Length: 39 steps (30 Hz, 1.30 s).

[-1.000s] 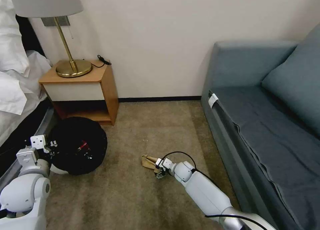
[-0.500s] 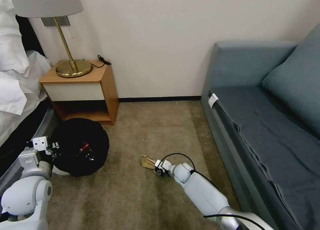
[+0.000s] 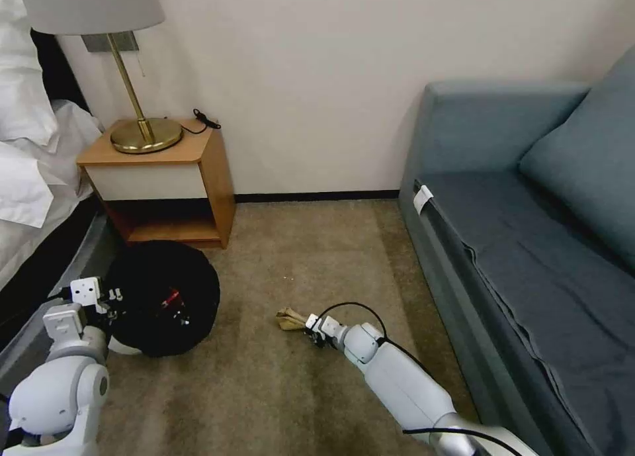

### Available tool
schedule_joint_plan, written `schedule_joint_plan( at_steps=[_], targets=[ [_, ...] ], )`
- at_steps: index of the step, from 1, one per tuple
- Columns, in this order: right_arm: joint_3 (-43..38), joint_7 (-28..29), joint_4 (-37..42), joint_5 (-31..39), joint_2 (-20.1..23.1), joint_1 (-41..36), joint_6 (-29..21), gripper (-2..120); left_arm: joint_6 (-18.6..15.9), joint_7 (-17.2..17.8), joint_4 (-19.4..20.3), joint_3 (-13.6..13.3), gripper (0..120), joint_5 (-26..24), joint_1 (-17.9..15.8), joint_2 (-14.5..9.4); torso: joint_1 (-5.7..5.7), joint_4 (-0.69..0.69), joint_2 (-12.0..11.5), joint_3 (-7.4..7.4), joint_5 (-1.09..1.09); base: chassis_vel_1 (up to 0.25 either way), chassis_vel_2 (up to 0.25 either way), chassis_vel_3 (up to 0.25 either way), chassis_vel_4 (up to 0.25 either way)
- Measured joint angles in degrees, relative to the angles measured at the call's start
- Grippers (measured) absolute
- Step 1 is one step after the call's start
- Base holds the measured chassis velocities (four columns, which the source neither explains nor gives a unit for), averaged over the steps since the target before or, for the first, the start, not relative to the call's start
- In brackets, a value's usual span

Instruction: Pick up the trash bin, then pick up the garbage on the floor and place it into the trash bin.

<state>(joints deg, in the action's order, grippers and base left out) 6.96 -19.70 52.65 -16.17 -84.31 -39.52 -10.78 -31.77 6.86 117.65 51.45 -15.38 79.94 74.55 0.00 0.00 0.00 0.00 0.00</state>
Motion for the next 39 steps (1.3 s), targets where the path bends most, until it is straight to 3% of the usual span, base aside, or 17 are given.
schedule_joint_plan(
  at_steps=[13, 22, 26, 39],
  targets=[
    [0.9, 5.8, 13.6, 9.3, 0.1, 2.7, 0.2, 0, 2.2, -0.5, 0.1, 0.1, 5, 0.3, 1.4, 0.7, 0.00, 0.00, 0.0, 0.00, -0.01, 0.000, 0.000, 0.000, 0.000],
    [8.6, 10.2, 25.3, 22.3, -0.6, 2.5, -2.7, 0, 2.2, -0.6, 0.2, -0.5, 5, 0.4, 0.7, 1.9, 0.00, 0.00, 0.0, 0.00, -0.01, 0.000, 0.000, 0.000, 0.000],
    [12.3, 12.1, 27.1, 25.7, -0.9, 2.8, -3.0, 0, 2.1, -1.0, 0.3, -0.9, 5, 0.8, 0.5, 2.4, 0.00, 0.00, 0.0, 0.00, -0.01, 0.000, 0.000, 0.000, 0.000],
    [16.4, 14.1, 27.0, 27.2, -3.4, 0.8, -1.8, 0, 1.8, -1.8, 0.8, -2.4, 5, 1.1, -0.2, 4.5, 0.00, 0.00, 0.0, 0.00, 0.00, 0.000, 0.000, 0.000, 0.000]
  ],
)
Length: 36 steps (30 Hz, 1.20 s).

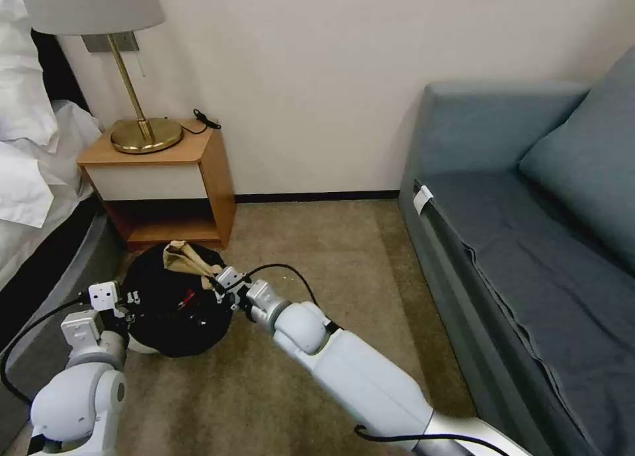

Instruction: Pick up the trash bin, then pick up the garbage on the floor and place it into the trash bin.

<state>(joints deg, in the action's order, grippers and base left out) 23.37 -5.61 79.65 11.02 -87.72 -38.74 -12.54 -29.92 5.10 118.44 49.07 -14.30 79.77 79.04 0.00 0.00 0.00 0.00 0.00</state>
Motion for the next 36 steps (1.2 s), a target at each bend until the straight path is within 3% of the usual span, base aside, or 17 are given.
schedule_joint_plan(
  at_steps=[7, 15, 23, 26, 28, 31, 36],
  targets=[
    [0.6, 0.1, -1.2, -0.5, 0.1, -0.6, 0.1, 1, -0.3, -0.1, 0.1, -0.7, 5, 0.1, -0.3, 0.9, 0.00, 0.00, 0.0, 0.00, 0.00, 0.000, 0.000, 0.000, 0.000],
    [0.5, 0.9, -2.7, -2.6, 0.5, -1.2, 1.0, 33, -1.1, -0.6, 0.2, -0.8, 5, -0.2, -0.2, 1.2, 0.00, 0.00, 0.0, 0.00, 0.00, 0.000, 0.000, 0.000, 0.000],
    [-0.3, 0.8, -3.3, -3.6, 0.4, -2.1, 1.0, 59, -0.7, -0.8, -0.7, -0.9, 5, -0.4, -0.2, 1.4, 0.00, 0.00, 0.0, 0.00, 0.01, 0.000, 0.000, 0.000, 0.000],
    [-0.9, 0.8, -3.0, -3.9, 0.7, -2.5, 0.9, 69, -1.0, -0.3, -0.9, -0.8, 5, -2.7, -0.4, 1.4, 0.00, 0.00, 0.0, 0.00, 0.00, 0.000, 0.000, 0.000, 0.000],
    [-2.8, 0.8, -1.7, -4.0, 0.6, -2.8, 0.9, 79, -3.0, 0.8, -0.8, -0.4, 5, -8.1, -0.5, 1.3, 0.00, 0.00, 0.0, 0.00, 0.01, 0.000, 0.000, 0.000, 0.000],
    [-5.6, 0.9, 0.6, -3.2, 0.3, -3.2, 0.2, 89, -3.4, 1.4, -1.6, 0.5, 5, -11.9, -1.3, 1.3, 0.00, 0.00, 0.0, 0.00, 0.01, 0.000, 0.000, 0.000, 0.000],
    [-10.1, 1.0, 4.2, -1.6, 0.6, -4.1, -1.3, 99, -3.3, 3.4, -3.5, 2.3, 5, -19.2, -2.4, 1.4, 0.00, 0.00, 0.0, 0.00, 0.01, 0.000, 0.000, 0.000, 0.000]
  ],
)
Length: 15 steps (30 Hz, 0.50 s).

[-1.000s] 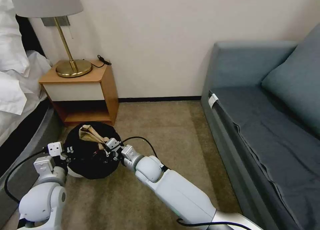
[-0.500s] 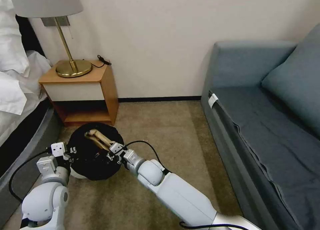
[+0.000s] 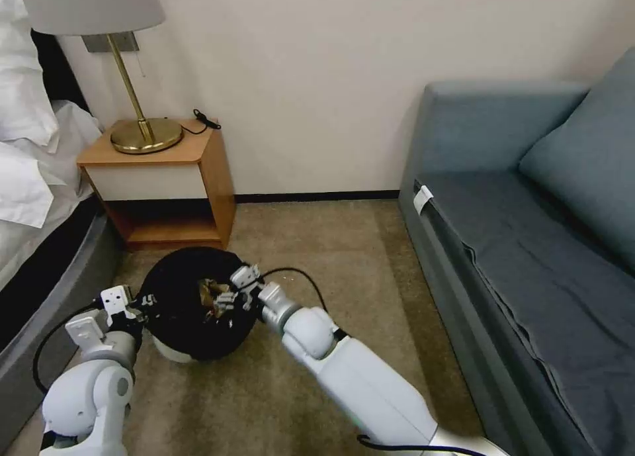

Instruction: Pick up the trash bin, then pick up the garbage on the floor and place it into the trash bin.

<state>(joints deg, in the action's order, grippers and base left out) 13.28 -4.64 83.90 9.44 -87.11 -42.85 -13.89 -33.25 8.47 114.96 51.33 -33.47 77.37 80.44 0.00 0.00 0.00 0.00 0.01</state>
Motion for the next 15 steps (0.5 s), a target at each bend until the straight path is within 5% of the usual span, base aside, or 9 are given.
schedule_joint_plan(
  at_steps=[15],
  targets=[
    [-12.5, -1.1, 1.9, -2.7, -1.2, -5.3, 1.1, 100, 2.2, 7.1, -6.9, 9.0, 5, -20.3, -1.5, -0.3, 0.00, -0.01, 0.0, 0.00, 0.00, 0.000, 0.000, 0.000, 0.000]
  ],
)
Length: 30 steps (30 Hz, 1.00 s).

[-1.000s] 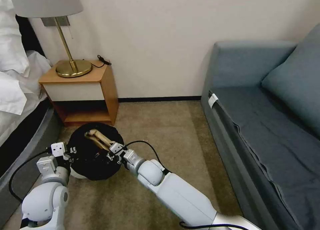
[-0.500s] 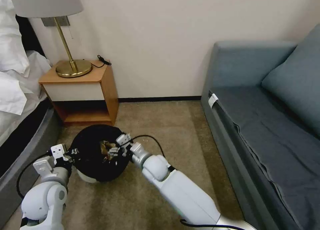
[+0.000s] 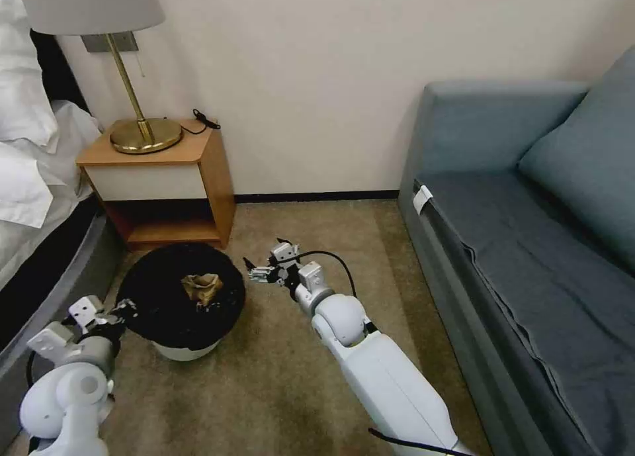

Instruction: Pick up the trash bin, then pick up the garbage on the floor and place it into the trash bin.

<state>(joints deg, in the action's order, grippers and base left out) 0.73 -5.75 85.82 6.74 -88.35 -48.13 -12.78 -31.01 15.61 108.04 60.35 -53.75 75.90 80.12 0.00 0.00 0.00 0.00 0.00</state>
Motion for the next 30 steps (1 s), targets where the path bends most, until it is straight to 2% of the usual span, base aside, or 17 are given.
schedule_joint_plan(
  at_steps=[4, 5, 8, 10, 13, 14, 18, 19, 23, 24, 27, 28, 30],
  targets=[
    [-1.6, -0.5, 0.2, -0.3, -0.5, -0.6, 0.2, 100, 0.6, 1.0, -3.0, 1.2, 5, -3.3, -0.4, -0.6, 0.00, 0.00, 0.0, 0.00, 0.00, 0.000, 0.000, 0.000, 0.000],
    [-1.9, -1.0, 0.4, -0.5, -0.7, -1.0, 0.2, 100, 0.7, 0.9, -4.6, 1.4, 5, -5.6, -0.5, -0.9, 0.00, 0.00, 0.0, 0.00, -0.01, 0.000, 0.000, 0.000, 0.000],
    [-2.0, -1.8, 0.5, -0.6, -1.0, -1.8, 0.2, 100, -0.7, 1.1, -6.0, 1.2, 5, -10.2, -0.6, -1.2, 0.00, -0.01, 0.0, 0.00, 0.00, 0.000, 0.000, 0.000, 0.000],
    [-2.1, -2.0, 0.6, -0.6, -1.4, -2.1, 0.3, 100, -1.2, 1.7, -6.7, 0.9, 8, -11.2, -1.1, -1.2, 0.00, 0.00, 0.0, 0.00, -0.01, 0.000, 0.000, 0.000, 0.000],
    [-2.3, -2.2, 0.6, -0.6, -1.9, -2.4, 0.3, 100, -1.5, 2.6, -8.3, 0.6, 19, -11.2, -2.1, -1.3, 0.00, 0.02, 0.0, 0.00, 0.00, 0.000, 0.000, 0.000, 0.000],
    [-2.3, -2.2, 0.6, -0.6, -1.9, -2.4, 0.3, 100, -1.5, 2.6, -8.3, 0.6, 19, -11.2, -2.1, -1.3, 0.00, 0.02, 0.0, 0.00, 0.00, 0.000, 0.000, 0.000, 0.000],
    [-2.5, -2.5, 0.3, -0.6, -1.9, -2.8, 0.8, 100, -1.4, 3.0, -8.9, 0.6, 37, -7.7, -1.8, -1.6, 0.00, 0.01, 0.0, 0.00, 0.00, 0.000, 0.000, 0.000, 0.000],
    [-2.5, -2.5, 0.3, -0.6, -1.9, -2.8, 0.8, 100, -1.4, 3.0, -8.9, 0.6, 37, -7.7, -1.8, -1.6, 0.00, 0.01, 0.0, 0.00, 0.00, 0.000, 0.000, 0.000, 0.000],
    [-2.8, -2.9, -0.1, -1.0, -2.1, -3.3, 1.4, 100, 0.1, 2.8, -7.8, 0.9, 55, 0.1, -0.2, -1.7, 0.00, 0.01, 0.0, 0.00, 0.00, 0.000, 0.000, 0.000, 0.000],
    [-2.8, -2.9, -0.1, -1.0, -2.1, -3.3, 1.4, 100, 0.1, 2.8, -7.8, 0.9, 55, 0.1, -0.2, -1.7, 0.00, 0.01, 0.0, 0.00, 0.00, 0.000, 0.000, 0.000, 0.000],
    [-2.9, -3.2, -0.1, -1.4, -2.5, -3.7, 1.7, 100, 1.2, 2.6, -6.2, 1.8, 70, 5.3, 1.1, -1.9, 0.00, 0.00, 0.0, 0.00, 0.00, 0.000, 0.000, 0.000, 0.000],
    [-2.9, -3.2, -0.1, -1.4, -2.5, -3.7, 1.7, 100, 1.2, 2.6, -6.2, 1.8, 70, 5.3, 1.1, -1.9, 0.00, 0.00, 0.0, 0.00, 0.00, 0.000, 0.000, 0.000, 0.000],
    [-2.8, -3.3, -0.1, -1.5, -2.8, -4.0, 1.9, 100, 1.5, 2.6, -5.2, 2.5, 79, 7.1, 1.7, -2.0, 0.00, 0.00, 0.0, 0.00, 0.00, 0.000, 0.000, 0.000, 0.000]
  ],
)
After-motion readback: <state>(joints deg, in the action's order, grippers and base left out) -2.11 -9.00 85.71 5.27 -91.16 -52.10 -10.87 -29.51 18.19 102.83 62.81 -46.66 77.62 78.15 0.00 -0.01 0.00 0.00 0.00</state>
